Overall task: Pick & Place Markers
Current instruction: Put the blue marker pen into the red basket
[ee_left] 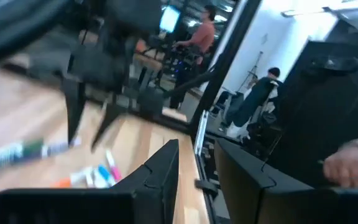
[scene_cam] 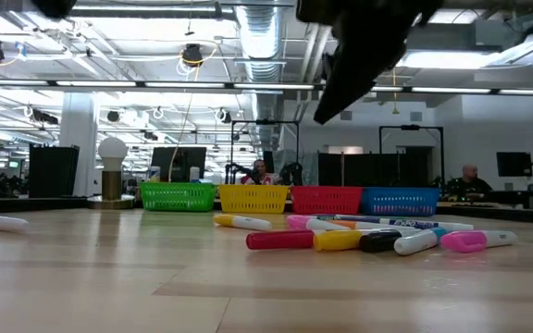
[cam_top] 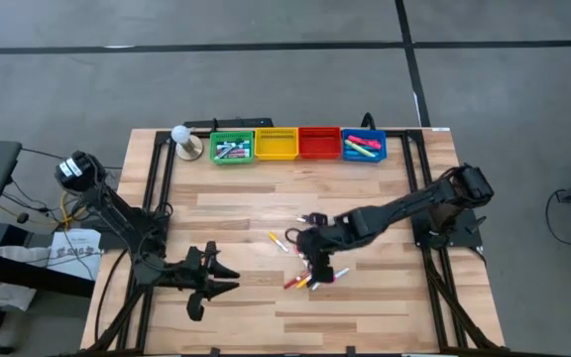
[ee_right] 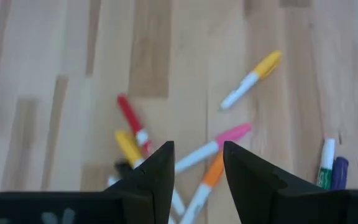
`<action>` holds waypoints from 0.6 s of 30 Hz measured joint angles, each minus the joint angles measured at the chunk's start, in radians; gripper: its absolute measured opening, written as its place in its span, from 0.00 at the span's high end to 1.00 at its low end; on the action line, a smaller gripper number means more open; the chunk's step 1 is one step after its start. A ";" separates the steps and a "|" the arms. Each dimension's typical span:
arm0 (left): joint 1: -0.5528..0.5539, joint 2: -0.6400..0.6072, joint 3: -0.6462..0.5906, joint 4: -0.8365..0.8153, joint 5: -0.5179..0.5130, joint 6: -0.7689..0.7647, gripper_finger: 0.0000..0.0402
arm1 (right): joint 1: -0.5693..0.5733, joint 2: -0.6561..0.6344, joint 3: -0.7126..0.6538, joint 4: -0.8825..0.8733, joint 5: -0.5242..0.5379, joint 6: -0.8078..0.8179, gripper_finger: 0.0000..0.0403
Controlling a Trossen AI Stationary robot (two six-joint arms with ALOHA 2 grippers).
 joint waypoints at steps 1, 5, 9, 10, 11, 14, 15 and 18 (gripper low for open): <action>0.009 -0.013 0.011 -0.014 0.012 0.047 0.74 | 0.018 -0.005 -0.001 -0.018 0.001 -0.017 0.69; 0.040 -0.053 0.050 -0.094 0.015 0.220 0.74 | 0.078 -0.006 -0.001 -0.029 0.001 -0.050 0.69; 0.064 -0.058 0.060 -0.114 0.015 0.318 0.74 | 0.137 -0.005 -0.002 -0.048 0.003 -0.042 0.69; 0.070 -0.058 0.060 -0.114 0.018 0.318 0.74 | 0.150 -0.005 -0.005 -0.046 0.006 -0.028 0.69; 0.072 -0.058 0.060 -0.115 0.018 0.312 0.74 | 0.162 -0.005 -0.007 -0.044 0.011 -0.011 0.69; 0.073 -0.053 0.060 -0.121 0.014 0.303 0.74 | 0.193 -0.005 -0.009 -0.061 0.012 0.023 0.69; 0.072 -0.047 0.060 -0.120 0.015 0.303 0.74 | 0.202 -0.005 -0.009 -0.072 0.016 0.041 0.69; 0.072 -0.017 0.060 -0.121 0.017 0.297 0.74 | 0.216 -0.005 -0.009 -0.087 0.053 0.102 0.69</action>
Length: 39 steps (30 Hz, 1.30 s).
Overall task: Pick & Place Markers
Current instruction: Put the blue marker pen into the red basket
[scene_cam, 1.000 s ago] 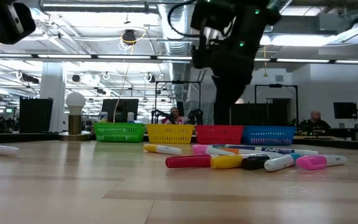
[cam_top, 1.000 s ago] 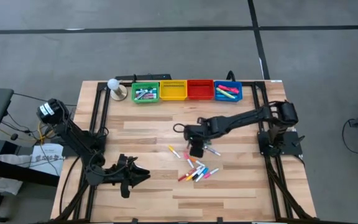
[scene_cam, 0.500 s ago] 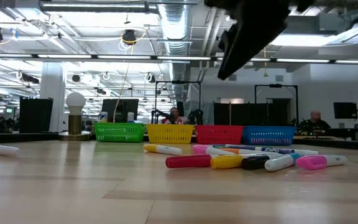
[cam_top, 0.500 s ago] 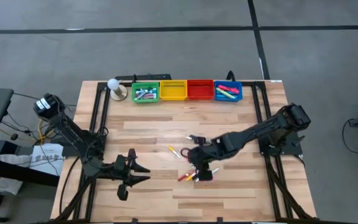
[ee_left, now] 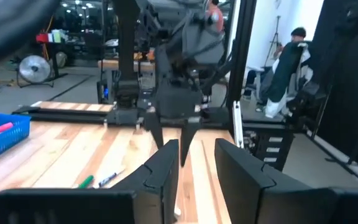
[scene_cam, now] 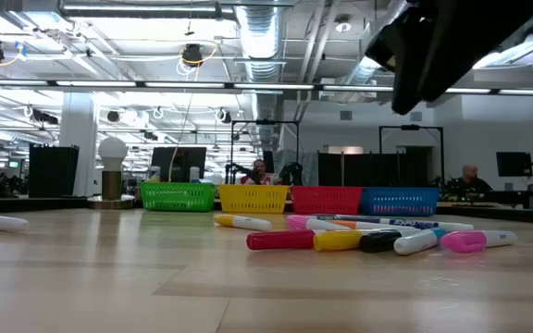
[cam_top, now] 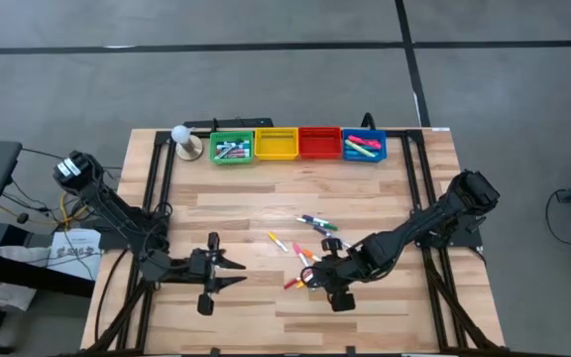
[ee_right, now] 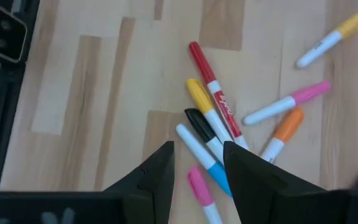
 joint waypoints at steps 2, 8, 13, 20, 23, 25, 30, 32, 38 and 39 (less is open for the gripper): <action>0.002 0.024 0.000 0.000 -0.001 -0.017 0.74 | 0.001 0.000 0.000 0.000 0.011 0.020 0.69; 0.099 0.078 0.067 -0.001 0.011 -0.076 0.74 | -0.019 -0.005 0.000 -0.128 0.008 0.074 0.69; 0.258 0.079 0.179 -0.047 0.240 -0.053 0.74 | -0.031 -0.067 0.000 -0.158 0.026 0.011 0.69; 0.489 0.072 0.311 -0.422 0.556 -0.109 0.74 | -0.038 -0.246 -0.085 -0.093 0.310 -0.056 0.69; 0.551 0.036 0.311 -0.482 0.598 -0.110 0.74 | -0.060 -0.361 -0.217 0.002 0.366 -0.042 0.69; 0.575 -0.004 0.306 -0.532 0.606 -0.110 0.74 | -0.085 -0.442 -0.321 0.078 0.368 -0.006 0.69; 0.588 -0.133 0.257 -0.735 0.605 -0.147 0.74 | -0.154 -0.595 -0.554 0.309 0.369 0.113 0.69; 0.578 -0.182 0.229 -0.783 0.578 -0.255 0.74 | -0.181 -0.624 -0.611 0.378 0.370 0.147 0.69; 0.477 -0.277 0.129 -0.792 0.467 -0.559 0.74 | -0.248 -0.601 -0.660 0.485 0.369 0.148 0.69; 0.451 -0.282 0.114 -0.791 0.441 -0.577 0.74 | -0.256 -0.591 -0.661 0.484 0.358 0.147 0.69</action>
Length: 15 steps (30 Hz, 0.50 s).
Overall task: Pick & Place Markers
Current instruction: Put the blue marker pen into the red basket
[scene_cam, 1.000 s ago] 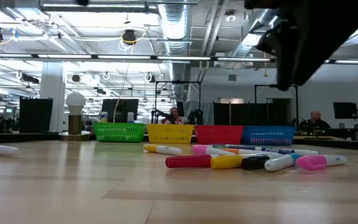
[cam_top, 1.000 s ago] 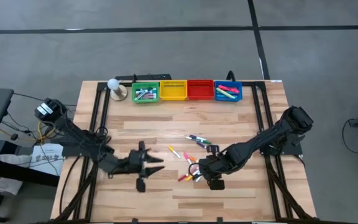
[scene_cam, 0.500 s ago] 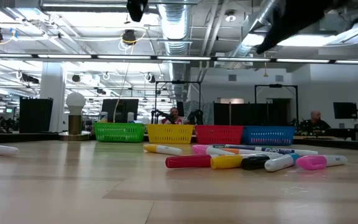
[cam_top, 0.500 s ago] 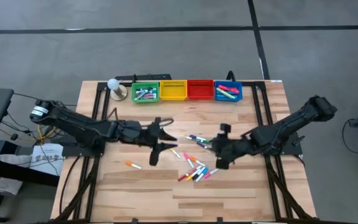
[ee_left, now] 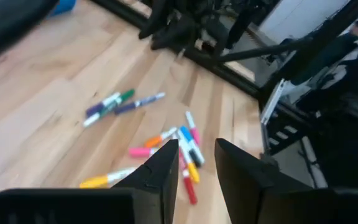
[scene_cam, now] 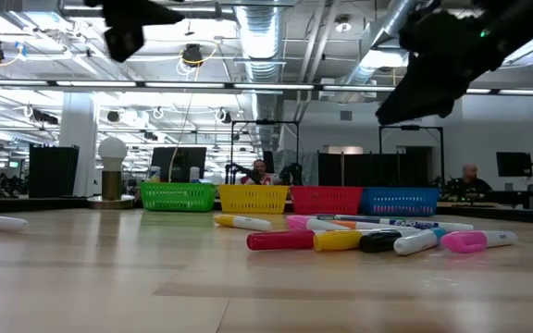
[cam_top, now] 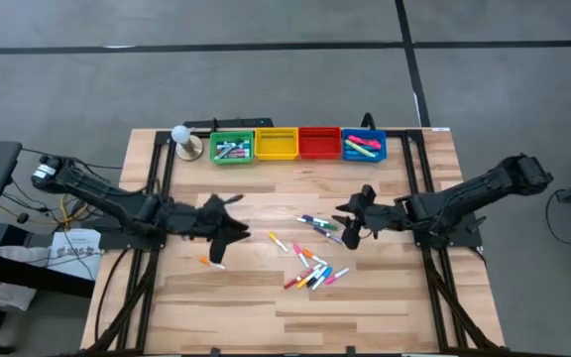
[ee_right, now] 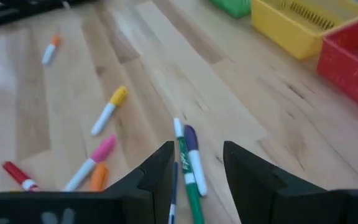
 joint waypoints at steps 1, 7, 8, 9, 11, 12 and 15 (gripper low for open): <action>-0.023 -0.003 -0.012 -0.005 -0.030 -0.015 0.74 | -0.009 0.012 0.000 0.011 -0.013 0.000 0.69; -0.126 -0.001 -0.035 0.003 -0.173 -0.055 0.74 | -0.041 0.064 0.000 0.044 -0.159 0.005 0.69; -0.134 -0.001 -0.035 0.004 -0.186 -0.054 0.74 | -0.041 0.068 0.000 0.052 -0.161 0.005 0.69; -0.142 -0.007 -0.035 0.004 -0.189 -0.049 0.74 | -0.041 0.069 0.000 0.059 -0.160 0.005 0.69; -0.156 -0.026 -0.035 0.008 -0.185 -0.048 0.74 | -0.047 0.069 0.000 0.061 -0.158 0.006 0.69; -0.163 -0.040 -0.035 0.007 -0.170 -0.047 0.74 | -0.049 0.069 0.000 0.061 -0.160 0.008 0.69; -0.191 -0.089 -0.035 0.007 -0.110 -0.042 0.74 | -0.054 0.069 0.000 0.060 -0.161 0.031 0.69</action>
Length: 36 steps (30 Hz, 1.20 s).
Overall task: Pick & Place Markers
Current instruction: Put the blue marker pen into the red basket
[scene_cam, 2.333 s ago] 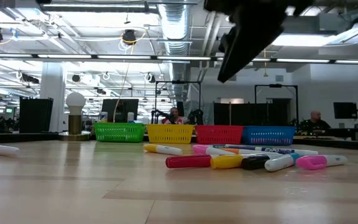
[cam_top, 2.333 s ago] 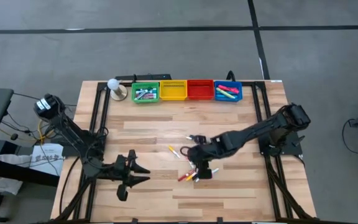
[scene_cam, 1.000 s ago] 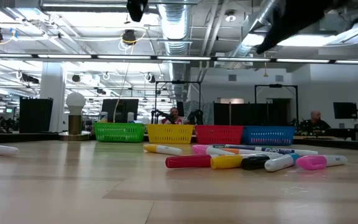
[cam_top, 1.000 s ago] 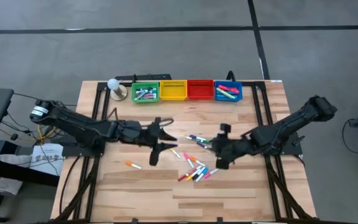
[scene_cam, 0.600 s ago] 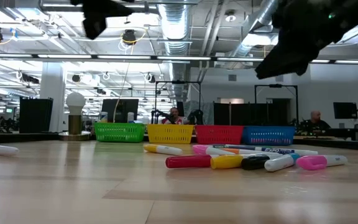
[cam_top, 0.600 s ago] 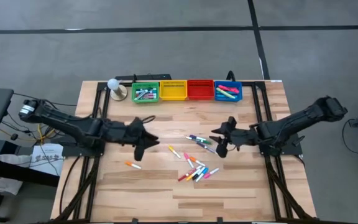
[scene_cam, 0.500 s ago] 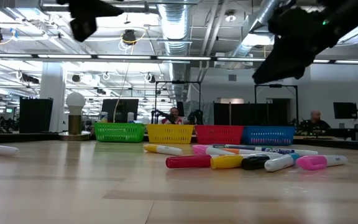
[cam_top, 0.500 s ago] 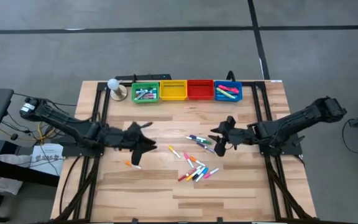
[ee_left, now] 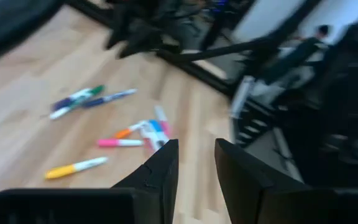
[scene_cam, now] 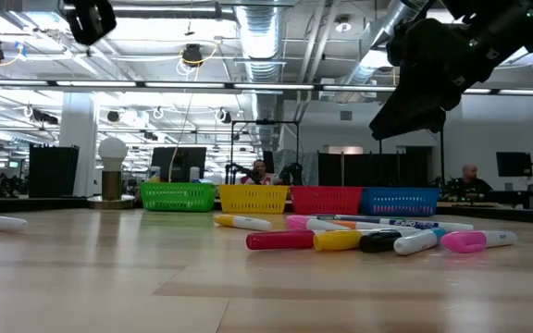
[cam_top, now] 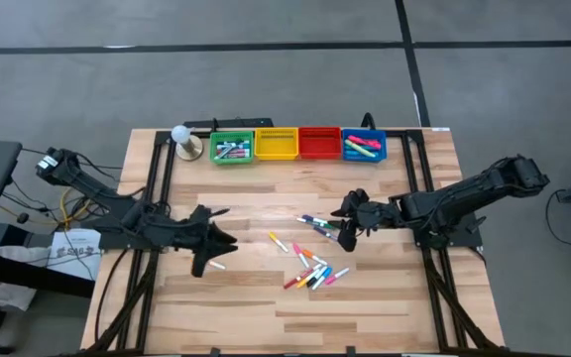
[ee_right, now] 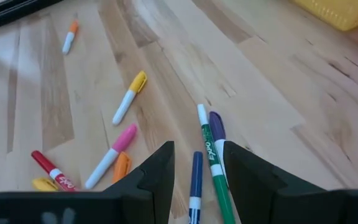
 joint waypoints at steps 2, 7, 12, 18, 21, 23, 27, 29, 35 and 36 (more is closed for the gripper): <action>-0.025 -0.035 0.000 -0.001 0.010 0.028 0.74 | 0.001 0.000 0.000 0.000 -0.003 0.001 0.69; -0.093 -0.112 0.000 -0.004 0.011 0.101 0.74 | 0.020 -0.001 0.000 0.001 -0.043 0.128 0.69; -0.140 -0.162 0.000 -0.032 0.000 0.126 0.74 | 0.079 -0.002 0.001 -0.056 -0.056 0.247 0.69; -0.144 -0.164 0.001 -0.016 -0.027 0.053 0.74 | 0.134 -0.001 0.001 -0.216 -0.083 0.378 0.69; -0.144 -0.160 0.001 -0.017 -0.031 0.105 0.74 | 0.171 -0.001 0.001 -0.206 -0.052 0.346 0.69; -0.142 -0.160 0.001 -0.016 -0.047 0.135 0.74 | 0.176 -0.001 0.001 -0.209 -0.050 0.301 0.69; -0.140 -0.162 0.001 -0.016 -0.062 0.152 0.74 | 0.176 0.003 0.028 -0.142 -0.044 0.297 0.69; -0.141 -0.161 0.001 -0.016 -0.079 0.152 0.74 | 0.194 0.018 0.041 -0.090 -0.037 0.272 0.69; -0.141 -0.161 0.001 -0.015 -0.113 0.152 0.74 | 0.225 0.117 0.052 -0.156 -0.021 0.302 0.69; -0.141 -0.161 0.001 -0.015 -0.113 0.152 0.74 | 0.225 0.135 0.052 -0.153 -0.021 0.317 0.69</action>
